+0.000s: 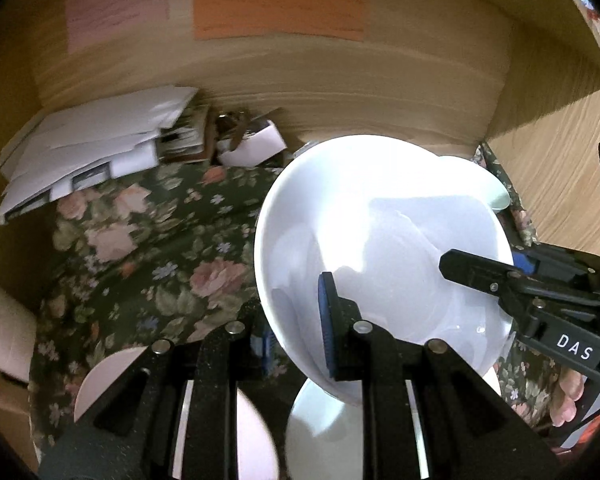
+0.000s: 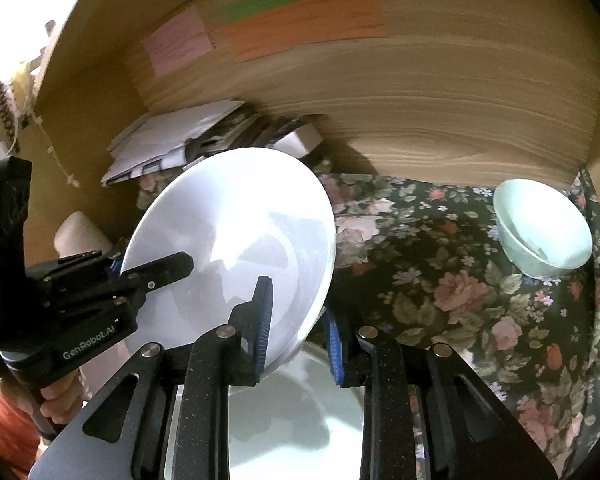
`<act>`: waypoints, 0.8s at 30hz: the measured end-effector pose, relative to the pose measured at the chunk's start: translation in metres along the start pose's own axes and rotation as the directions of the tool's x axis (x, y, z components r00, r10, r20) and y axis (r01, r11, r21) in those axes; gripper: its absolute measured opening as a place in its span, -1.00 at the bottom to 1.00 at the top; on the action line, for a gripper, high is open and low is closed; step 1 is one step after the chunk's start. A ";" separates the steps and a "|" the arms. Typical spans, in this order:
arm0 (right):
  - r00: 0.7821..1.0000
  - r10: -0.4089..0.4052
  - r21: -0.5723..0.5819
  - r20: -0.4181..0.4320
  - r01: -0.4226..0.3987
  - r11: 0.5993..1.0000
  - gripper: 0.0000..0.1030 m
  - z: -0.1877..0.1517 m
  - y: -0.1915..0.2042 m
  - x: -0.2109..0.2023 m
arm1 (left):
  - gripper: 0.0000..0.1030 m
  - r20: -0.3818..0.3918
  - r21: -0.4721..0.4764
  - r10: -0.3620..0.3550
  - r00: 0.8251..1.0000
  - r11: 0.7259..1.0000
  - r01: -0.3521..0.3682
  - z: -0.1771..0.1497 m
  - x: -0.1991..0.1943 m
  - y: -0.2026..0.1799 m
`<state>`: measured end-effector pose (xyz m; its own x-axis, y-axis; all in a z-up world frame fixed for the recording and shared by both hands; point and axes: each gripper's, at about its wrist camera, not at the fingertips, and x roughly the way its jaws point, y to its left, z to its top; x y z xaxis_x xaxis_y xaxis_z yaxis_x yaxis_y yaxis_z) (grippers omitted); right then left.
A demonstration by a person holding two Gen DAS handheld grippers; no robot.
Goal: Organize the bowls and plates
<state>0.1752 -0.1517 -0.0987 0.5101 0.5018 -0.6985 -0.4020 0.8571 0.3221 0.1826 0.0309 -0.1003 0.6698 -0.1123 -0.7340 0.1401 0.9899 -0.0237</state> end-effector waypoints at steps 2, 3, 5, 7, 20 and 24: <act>1.000 0.010 -0.009 -0.003 -0.010 1.000 -0.57 -0.002 0.007 0.002 | -0.64 0.004 -0.010 0.008 1.000 1.000 -0.008 -0.004 -0.004 0.001; 1.000 0.017 -0.014 -0.005 -0.017 1.000 -0.57 -0.003 0.010 0.003 | -0.64 0.008 -0.018 0.013 1.000 1.000 -0.013 -0.008 -0.007 0.004; 1.000 0.029 -0.024 -0.009 -0.029 0.999 -0.57 -0.005 0.018 0.005 | -0.64 0.012 -0.030 0.023 1.000 0.999 -0.022 -0.013 -0.013 0.009; 0.999 0.040 -0.034 -0.012 -0.041 0.999 -0.57 -0.007 0.025 0.006 | -0.64 0.016 -0.038 0.033 0.999 0.999 -0.032 -0.017 -0.017 0.014; 0.992 0.114 -0.092 -0.043 -0.118 0.989 -0.57 -0.012 0.065 0.018 | -0.64 0.042 -0.108 0.107 0.993 0.989 -0.102 -0.049 -0.047 0.048; 0.989 0.135 -0.109 -0.061 -0.141 0.984 -0.57 -0.016 0.078 0.024 | -0.64 0.043 -0.133 0.126 0.991 0.984 -0.119 -0.060 -0.055 0.059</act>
<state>0.1444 -0.0743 -0.1005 0.4040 0.6050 -0.6861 -0.5507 0.7597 0.3457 0.1107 0.1011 -0.1021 0.7125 0.0098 -0.7016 -0.0390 0.9989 -0.0257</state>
